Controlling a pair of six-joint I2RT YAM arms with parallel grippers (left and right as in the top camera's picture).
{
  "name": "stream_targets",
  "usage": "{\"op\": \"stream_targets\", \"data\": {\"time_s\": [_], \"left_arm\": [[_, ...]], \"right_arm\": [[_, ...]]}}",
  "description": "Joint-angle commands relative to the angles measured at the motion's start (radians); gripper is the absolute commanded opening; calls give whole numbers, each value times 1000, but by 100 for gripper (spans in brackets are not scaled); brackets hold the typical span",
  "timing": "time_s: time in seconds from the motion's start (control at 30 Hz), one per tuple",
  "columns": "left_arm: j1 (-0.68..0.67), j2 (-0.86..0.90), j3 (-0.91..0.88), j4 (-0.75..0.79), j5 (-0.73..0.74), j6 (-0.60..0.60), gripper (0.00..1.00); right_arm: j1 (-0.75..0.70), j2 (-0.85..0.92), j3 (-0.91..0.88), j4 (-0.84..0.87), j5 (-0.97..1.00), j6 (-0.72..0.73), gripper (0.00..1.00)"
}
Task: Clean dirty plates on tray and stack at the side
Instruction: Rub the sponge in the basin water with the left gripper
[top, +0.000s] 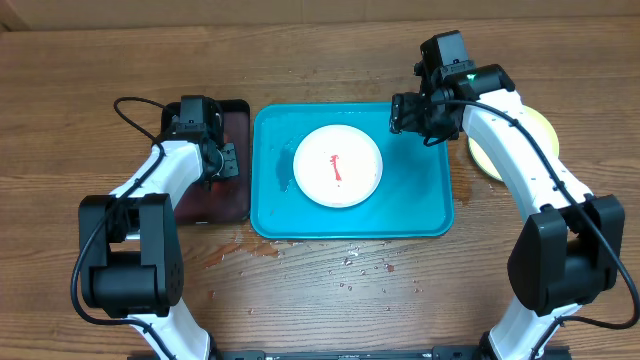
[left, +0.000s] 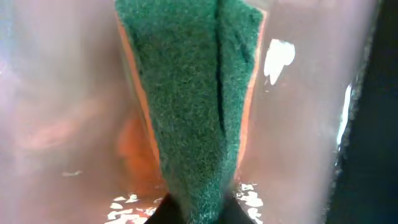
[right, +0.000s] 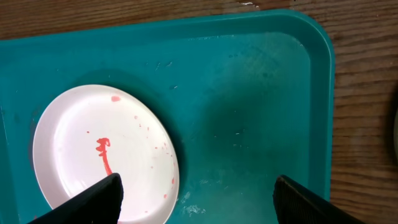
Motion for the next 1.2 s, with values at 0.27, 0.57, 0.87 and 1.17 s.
{"op": "stream_targets", "data": {"time_s": [0.27, 0.57, 0.87, 1.17], "left_arm": [[0, -13, 13, -7, 8, 2, 4], [0, -63, 37, -39, 8, 2, 57], [0, -94, 37, -7, -26, -1, 64], [0, -66, 37, 97, -41, -2, 67]], "right_arm": [[0, -21, 19, 5, 7, -4, 79], [0, -21, 19, 5, 7, -4, 80], [0, -21, 19, 5, 8, -4, 80], [0, -21, 19, 5, 8, -4, 80]]}}
